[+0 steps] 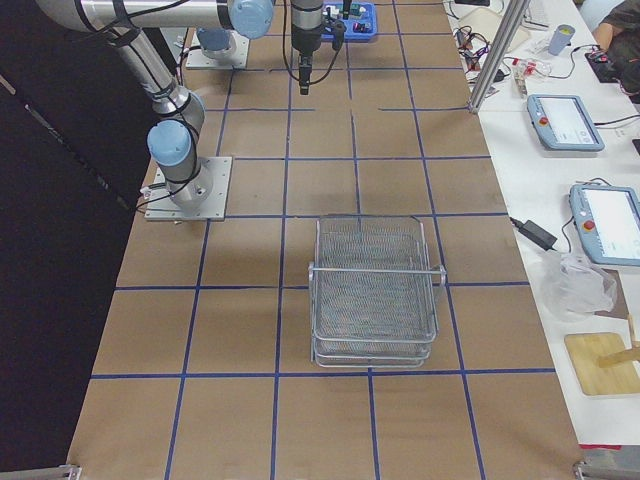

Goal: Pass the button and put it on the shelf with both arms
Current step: 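Move the left gripper down over the red push button in the tray, then close the left gripper on the red push button's cap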

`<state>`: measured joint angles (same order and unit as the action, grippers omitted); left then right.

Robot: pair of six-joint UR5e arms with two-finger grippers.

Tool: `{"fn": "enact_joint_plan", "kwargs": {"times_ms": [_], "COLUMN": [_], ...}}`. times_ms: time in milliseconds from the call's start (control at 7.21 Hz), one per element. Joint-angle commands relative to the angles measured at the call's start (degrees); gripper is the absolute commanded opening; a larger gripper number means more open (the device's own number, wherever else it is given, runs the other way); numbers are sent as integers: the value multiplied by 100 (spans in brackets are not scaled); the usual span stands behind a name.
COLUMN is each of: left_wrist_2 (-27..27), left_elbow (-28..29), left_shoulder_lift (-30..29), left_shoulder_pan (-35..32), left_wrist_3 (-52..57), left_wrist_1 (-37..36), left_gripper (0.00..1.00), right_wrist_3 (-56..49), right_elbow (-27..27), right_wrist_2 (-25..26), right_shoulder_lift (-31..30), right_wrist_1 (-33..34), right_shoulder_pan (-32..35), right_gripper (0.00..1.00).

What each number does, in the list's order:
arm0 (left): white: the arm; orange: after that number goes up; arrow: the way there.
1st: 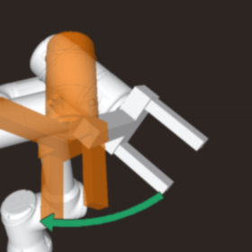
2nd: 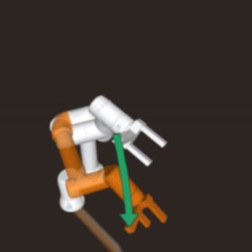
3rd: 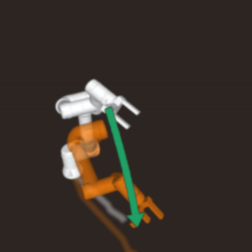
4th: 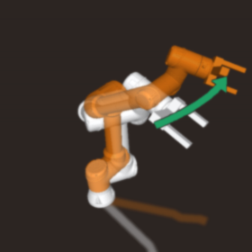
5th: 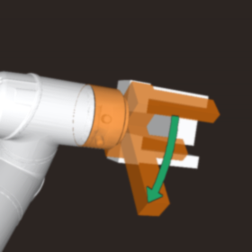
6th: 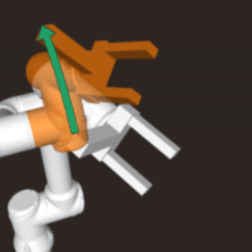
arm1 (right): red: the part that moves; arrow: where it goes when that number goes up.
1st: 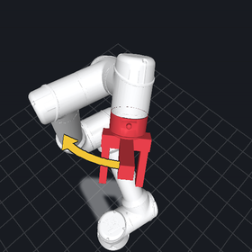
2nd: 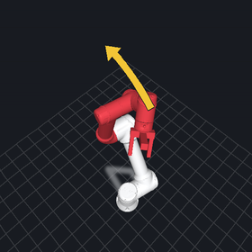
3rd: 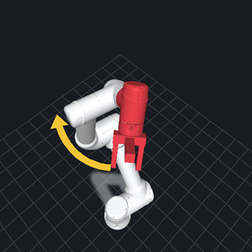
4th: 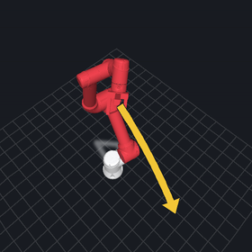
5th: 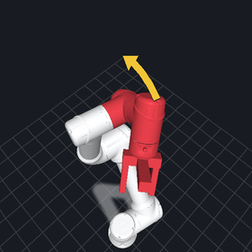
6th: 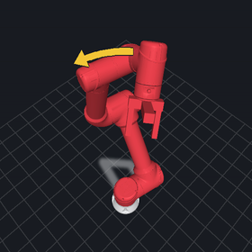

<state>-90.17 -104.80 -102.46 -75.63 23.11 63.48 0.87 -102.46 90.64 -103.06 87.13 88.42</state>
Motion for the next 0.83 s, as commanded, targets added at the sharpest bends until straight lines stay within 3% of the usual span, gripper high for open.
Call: {"fn": "enact_joint_plan", "kwargs": {"times_ms": [0,277,693], "left_wrist_2": [0,-9,43], "left_elbow": [-84,-58,-75], "left_shoulder_lift": [-623,-949,-1205], "left_shoulder_pan": [433,873,1049], "left_wrist_3": [787,1676,2039], "left_wrist_1": [-967,-1319,-1584], "left_gripper": [100,100,100], "right_wrist_3": [10,45,-16], "right_elbow": [-2,-2,-2], "right_wrist_2": [15,-2,-28], "right_shoulder_lift": [5,22,40], "right_wrist_1": [-3,-3,-3], "right_shoulder_pan": [0,0,-17], "right_gripper": [100,100,100]}}
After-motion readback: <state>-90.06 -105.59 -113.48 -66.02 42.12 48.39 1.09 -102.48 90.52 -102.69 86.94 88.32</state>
